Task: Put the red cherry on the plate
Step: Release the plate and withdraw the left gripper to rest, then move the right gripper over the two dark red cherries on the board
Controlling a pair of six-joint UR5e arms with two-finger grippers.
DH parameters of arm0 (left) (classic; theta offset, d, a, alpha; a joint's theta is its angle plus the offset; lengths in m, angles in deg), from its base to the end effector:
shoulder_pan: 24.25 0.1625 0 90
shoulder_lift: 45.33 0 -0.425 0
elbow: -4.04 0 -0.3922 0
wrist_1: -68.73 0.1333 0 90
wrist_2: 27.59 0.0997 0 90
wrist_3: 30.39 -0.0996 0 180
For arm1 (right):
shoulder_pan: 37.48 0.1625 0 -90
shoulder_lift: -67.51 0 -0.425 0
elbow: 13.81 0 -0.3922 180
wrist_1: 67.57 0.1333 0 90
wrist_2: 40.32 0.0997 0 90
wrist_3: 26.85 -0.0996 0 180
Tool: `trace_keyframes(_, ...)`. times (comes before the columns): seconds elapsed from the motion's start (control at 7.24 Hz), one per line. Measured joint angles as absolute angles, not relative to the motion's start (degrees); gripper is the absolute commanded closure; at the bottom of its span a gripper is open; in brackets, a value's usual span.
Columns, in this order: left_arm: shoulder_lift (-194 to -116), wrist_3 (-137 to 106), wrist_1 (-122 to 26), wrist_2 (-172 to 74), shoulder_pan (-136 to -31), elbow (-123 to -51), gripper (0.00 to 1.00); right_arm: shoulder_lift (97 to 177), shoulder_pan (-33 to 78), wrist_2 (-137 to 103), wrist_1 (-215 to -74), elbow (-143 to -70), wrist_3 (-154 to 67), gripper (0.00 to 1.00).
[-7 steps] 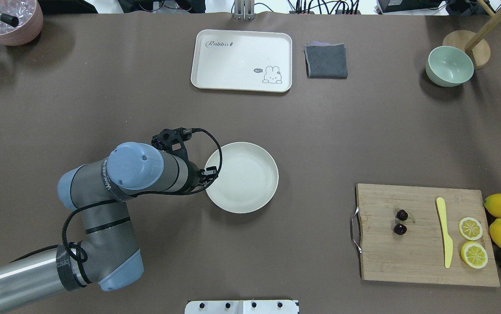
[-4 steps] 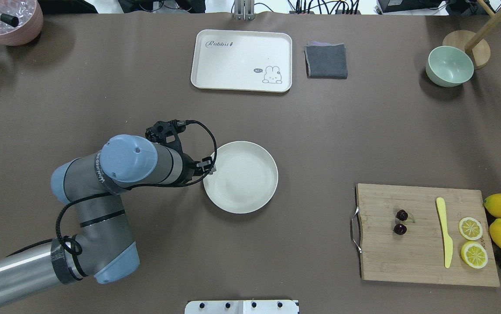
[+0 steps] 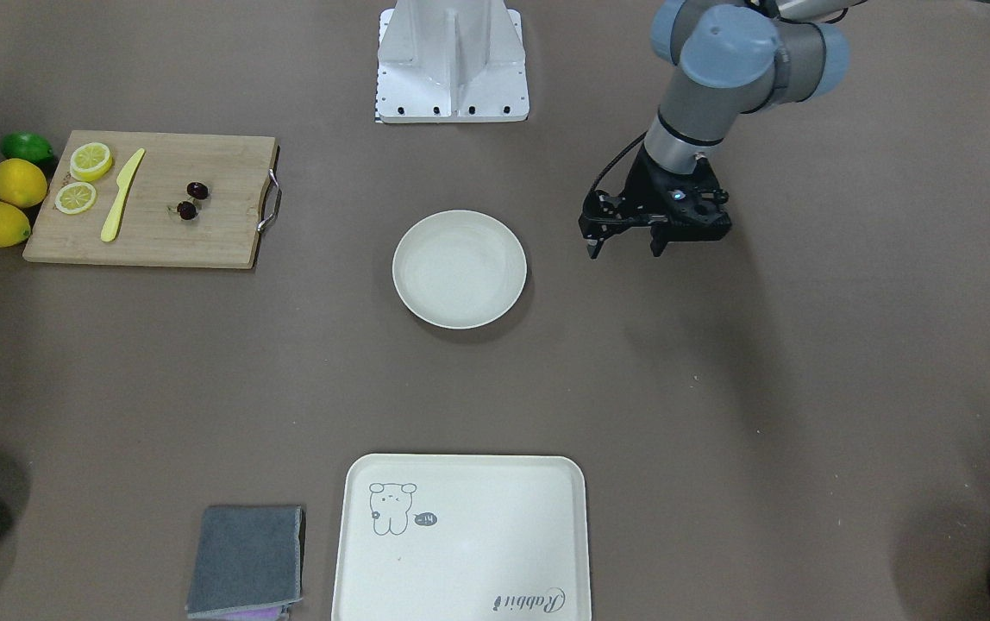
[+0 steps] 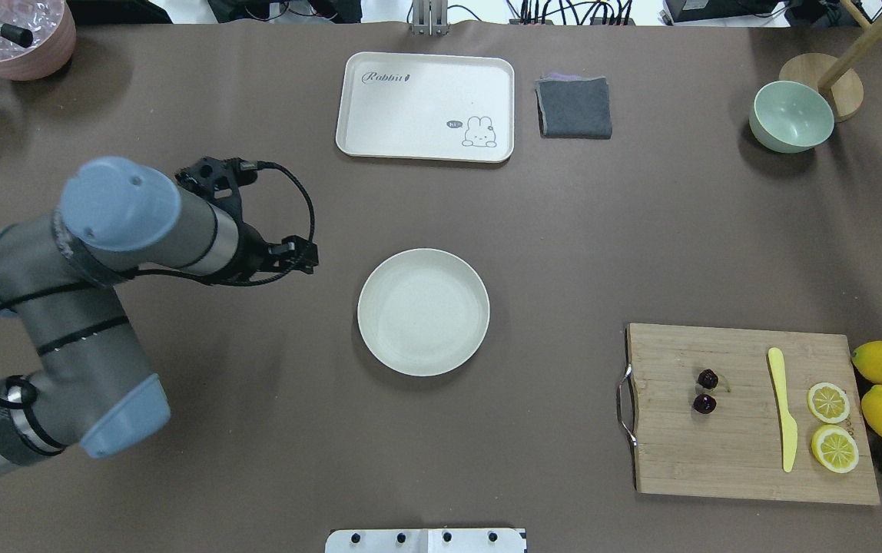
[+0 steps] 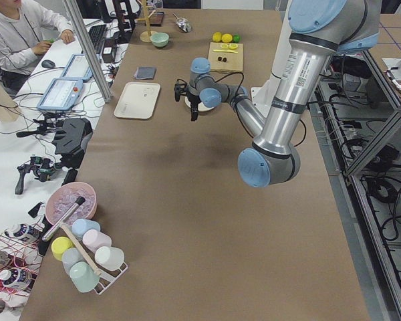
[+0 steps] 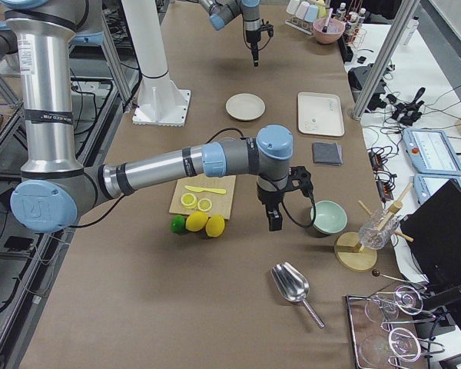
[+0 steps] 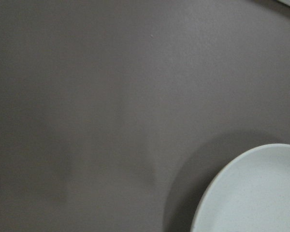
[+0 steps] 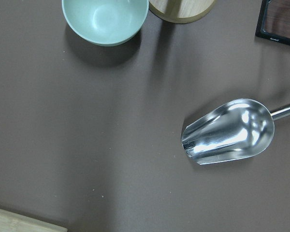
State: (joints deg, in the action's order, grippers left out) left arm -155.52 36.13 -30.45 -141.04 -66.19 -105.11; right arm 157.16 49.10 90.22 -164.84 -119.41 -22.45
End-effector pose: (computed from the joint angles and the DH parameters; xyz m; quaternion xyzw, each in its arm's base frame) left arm 0.3722 -0.4603 0.2986 0.0615 0.4386 -0.0608 0.8945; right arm 0.0392 -0.4929 0.5395 0.0739 -0.3448 -0.0899 0.9314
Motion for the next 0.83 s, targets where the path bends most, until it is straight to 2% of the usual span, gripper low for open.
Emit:
trace_keyframes(0.41, -144.09, 6.58, -27.51, -153.85, -85.51, -105.76, 0.02, 157.17, 48.98, 89.95, -164.91, -119.03, -22.51, 0.00)
trace_keyframes(0.83, -133.99, -22.23, -27.05, -159.52, -101.70, -100.97, 0.02, 157.27, 48.94, 89.99, -164.91, -118.48, -22.62, 0.00)
